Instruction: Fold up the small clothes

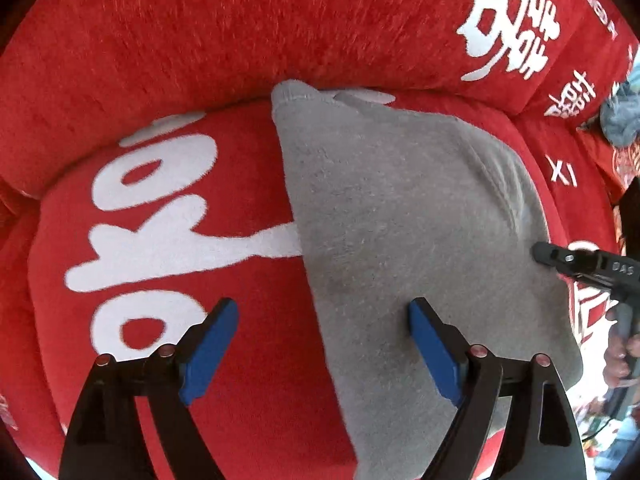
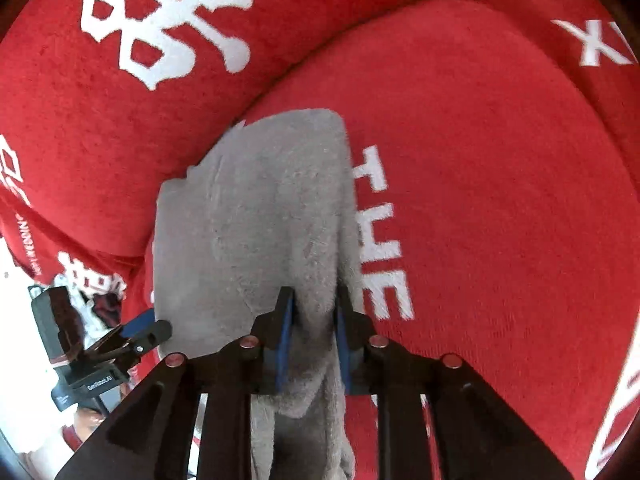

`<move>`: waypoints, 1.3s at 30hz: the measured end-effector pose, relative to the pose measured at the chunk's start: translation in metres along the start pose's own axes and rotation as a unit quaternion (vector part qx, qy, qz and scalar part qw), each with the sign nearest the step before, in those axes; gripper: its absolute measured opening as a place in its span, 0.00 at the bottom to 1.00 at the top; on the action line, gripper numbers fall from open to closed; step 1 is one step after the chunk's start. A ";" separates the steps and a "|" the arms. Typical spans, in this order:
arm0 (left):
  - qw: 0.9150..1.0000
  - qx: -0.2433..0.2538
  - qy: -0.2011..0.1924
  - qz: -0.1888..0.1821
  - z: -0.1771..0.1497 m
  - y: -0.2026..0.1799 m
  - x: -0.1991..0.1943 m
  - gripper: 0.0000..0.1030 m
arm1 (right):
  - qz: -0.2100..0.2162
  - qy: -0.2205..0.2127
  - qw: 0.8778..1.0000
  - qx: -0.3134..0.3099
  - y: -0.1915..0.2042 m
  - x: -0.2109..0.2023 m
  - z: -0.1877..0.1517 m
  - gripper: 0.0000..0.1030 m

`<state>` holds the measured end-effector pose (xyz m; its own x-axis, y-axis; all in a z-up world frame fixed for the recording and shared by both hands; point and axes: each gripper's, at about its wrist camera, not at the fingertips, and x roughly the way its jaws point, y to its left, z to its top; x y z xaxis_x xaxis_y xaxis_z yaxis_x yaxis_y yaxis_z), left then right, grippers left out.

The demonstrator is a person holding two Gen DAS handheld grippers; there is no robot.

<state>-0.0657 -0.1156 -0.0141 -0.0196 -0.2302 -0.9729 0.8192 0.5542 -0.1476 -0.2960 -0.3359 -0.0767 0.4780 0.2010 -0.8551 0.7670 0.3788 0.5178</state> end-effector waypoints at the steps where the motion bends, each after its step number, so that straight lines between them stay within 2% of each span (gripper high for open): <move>1: 1.000 0.004 -0.001 0.004 -0.002 0.001 -0.004 0.85 | -0.017 -0.001 1.000 -0.006 0.003 -0.006 -0.003 0.36; 3: 1.000 0.008 0.000 0.011 -0.006 0.001 -0.012 0.85 | -0.019 -0.003 1.000 -0.020 0.009 -0.020 -0.013 0.36; 6: 1.000 0.009 0.007 -0.002 -0.013 0.004 -0.024 0.85 | 0.019 -0.003 0.999 -0.034 0.019 -0.044 -0.035 0.36; 9: 1.000 0.011 0.016 -0.019 -0.024 0.001 -0.031 0.84 | 0.044 0.016 0.998 -0.044 0.029 -0.051 -0.058 0.36; 12: 0.999 0.010 0.022 -0.040 -0.034 -0.005 -0.036 0.84 | 0.043 0.038 0.997 -0.048 0.032 -0.044 -0.074 0.36; 14: 0.998 0.007 0.027 -0.053 -0.038 -0.011 -0.036 0.84 | 0.021 0.049 0.997 -0.051 0.035 -0.034 -0.080 0.36; 15: 0.998 0.006 0.029 -0.059 -0.040 -0.015 -0.035 0.84 | 0.011 0.052 0.997 -0.051 0.035 -0.029 -0.080 0.32; 16: 0.998 0.007 0.031 -0.061 -0.042 -0.018 -0.034 0.84 | 0.007 0.053 0.997 -0.050 0.036 -0.026 -0.080 0.11; 17: 0.998 0.008 0.032 -0.062 -0.043 -0.020 -0.033 0.84 | 0.008 0.052 0.997 -0.050 0.038 -0.026 -0.079 0.06; 21: 0.998 0.023 0.041 -0.039 -0.056 -0.028 -0.021 0.84 | 0.028 0.036 0.998 -0.051 0.041 -0.035 -0.081 0.06; 24: 0.997 0.020 0.066 -0.016 -0.069 -0.026 -0.004 0.84 | 0.020 0.043 0.998 -0.031 0.025 -0.033 -0.086 0.06; 29: 0.996 0.008 0.084 -0.013 -0.086 -0.018 0.008 0.84 | 0.001 0.057 0.998 -0.011 -0.001 -0.009 -0.092 0.06; 33: 0.996 0.006 0.086 -0.010 -0.088 -0.018 0.008 0.84 | -0.010 0.049 0.999 -0.012 -0.005 -0.004 -0.095 0.06; 36: 0.996 0.007 0.087 -0.005 -0.087 -0.020 0.006 0.84 | -0.044 0.053 0.997 -0.029 -0.001 -0.008 -0.099 0.17; 39: 0.996 0.007 0.088 -0.004 -0.084 -0.024 0.005 0.84 | -0.055 0.061 0.996 -0.036 0.001 -0.013 -0.102 0.18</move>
<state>-0.1332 -0.0631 -0.0303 -0.1252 -0.0890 -0.9881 0.8261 0.5422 -0.1535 -0.3454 -0.2456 -0.0675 0.3343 0.2623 -0.9052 0.7771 0.4667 0.4222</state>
